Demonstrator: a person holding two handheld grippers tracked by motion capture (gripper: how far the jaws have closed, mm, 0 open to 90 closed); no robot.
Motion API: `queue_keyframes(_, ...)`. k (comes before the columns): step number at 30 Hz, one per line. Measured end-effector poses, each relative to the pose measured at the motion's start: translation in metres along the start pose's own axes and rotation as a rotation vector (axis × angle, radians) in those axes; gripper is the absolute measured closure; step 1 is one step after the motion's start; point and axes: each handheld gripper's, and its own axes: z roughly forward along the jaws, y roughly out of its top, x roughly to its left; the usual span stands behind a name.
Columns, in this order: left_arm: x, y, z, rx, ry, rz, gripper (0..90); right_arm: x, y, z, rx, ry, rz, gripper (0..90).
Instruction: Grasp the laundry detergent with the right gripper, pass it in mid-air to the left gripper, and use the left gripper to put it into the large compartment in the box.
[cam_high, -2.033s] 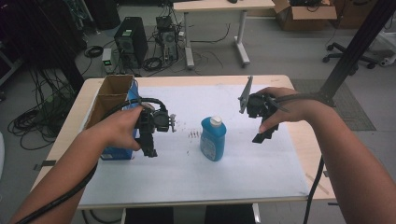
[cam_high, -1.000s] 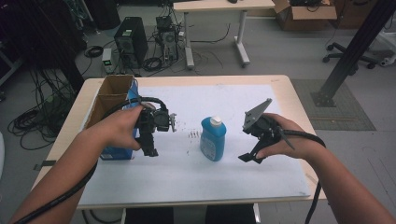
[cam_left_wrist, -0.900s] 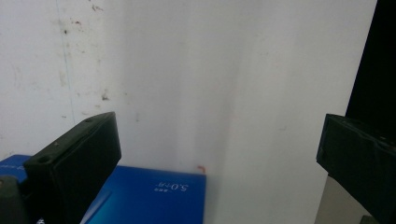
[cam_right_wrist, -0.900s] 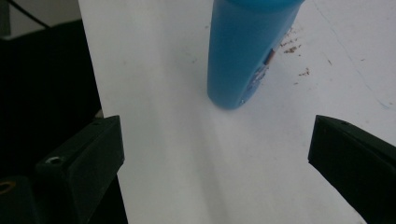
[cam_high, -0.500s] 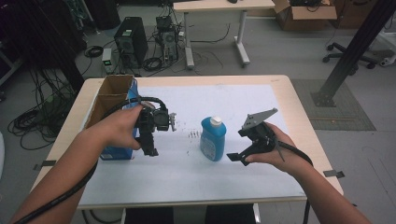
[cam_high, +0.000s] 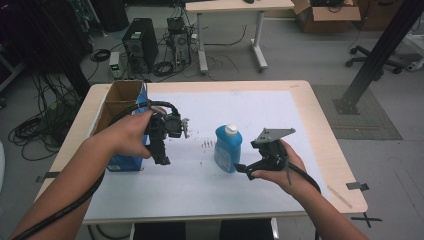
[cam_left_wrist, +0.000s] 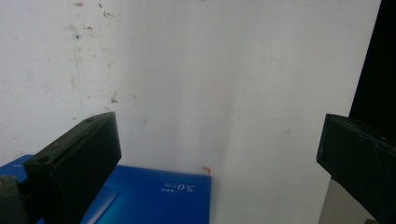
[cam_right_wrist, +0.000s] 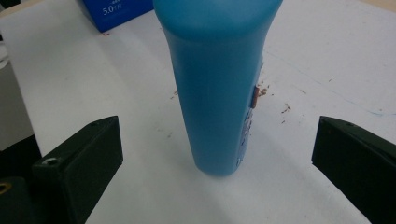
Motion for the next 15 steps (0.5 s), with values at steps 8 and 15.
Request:
queue_keyframes(8,-0.001,-0.001,0.002,0.007,-0.005,-0.001,0.2,0.0,-0.011,0.01,-0.038,-0.038,0.042,1.0)
queue_keyframes(15,-0.002,0.001,0.003,0.013,-0.007,0.004,0.2,0.004,-0.015,0.018,-0.082,-0.065,0.048,1.1)
